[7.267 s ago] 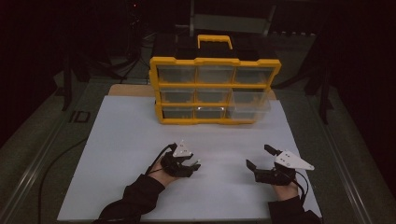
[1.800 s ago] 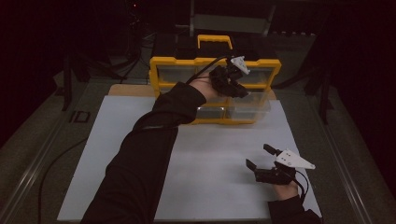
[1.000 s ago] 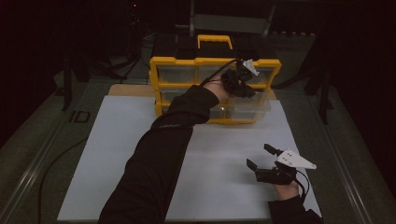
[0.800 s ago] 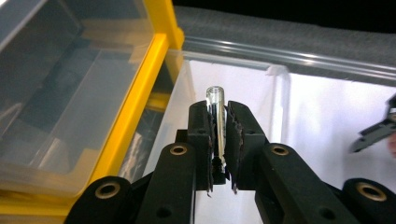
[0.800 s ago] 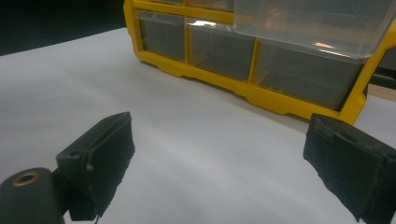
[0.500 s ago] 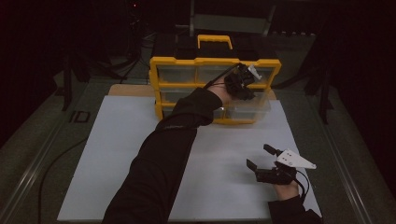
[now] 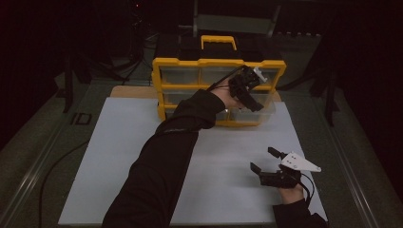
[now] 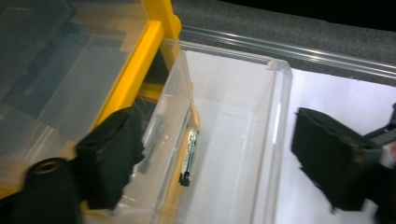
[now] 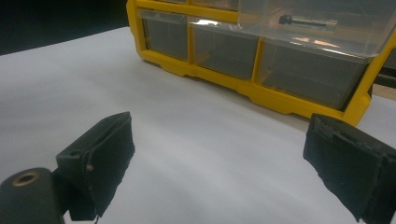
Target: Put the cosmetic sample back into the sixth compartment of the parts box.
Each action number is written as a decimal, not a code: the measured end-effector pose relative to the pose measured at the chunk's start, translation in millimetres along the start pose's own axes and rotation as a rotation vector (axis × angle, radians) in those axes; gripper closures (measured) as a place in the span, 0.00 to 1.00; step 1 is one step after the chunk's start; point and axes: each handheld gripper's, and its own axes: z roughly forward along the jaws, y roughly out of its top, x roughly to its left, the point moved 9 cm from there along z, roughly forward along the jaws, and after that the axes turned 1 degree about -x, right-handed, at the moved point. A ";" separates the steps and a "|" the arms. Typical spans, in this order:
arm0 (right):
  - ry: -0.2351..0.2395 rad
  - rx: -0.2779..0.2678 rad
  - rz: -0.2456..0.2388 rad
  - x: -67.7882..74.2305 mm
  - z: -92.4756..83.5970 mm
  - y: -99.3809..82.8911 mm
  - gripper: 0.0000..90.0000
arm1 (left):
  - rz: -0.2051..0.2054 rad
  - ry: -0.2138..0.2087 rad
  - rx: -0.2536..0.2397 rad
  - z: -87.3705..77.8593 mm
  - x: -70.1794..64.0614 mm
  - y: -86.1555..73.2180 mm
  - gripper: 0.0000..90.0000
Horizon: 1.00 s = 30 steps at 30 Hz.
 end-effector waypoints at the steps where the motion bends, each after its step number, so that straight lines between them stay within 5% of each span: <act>1: 0.000 0.000 0.001 0.0 0.0 0.0 0.10 | -0.002 -0.004 0.004 -1.6 -1.3 -0.1 0.12; 4: 0.000 0.000 0.001 0.2 0.0 0.1 0.10 | -0.001 -0.027 -0.003 -6.6 -5.3 -0.5 0.00; 30: -0.005 0.004 -0.005 1.2 -0.1 0.3 0.10 | -0.015 -0.076 -0.069 -41.3 -32.7 -32.1 0.00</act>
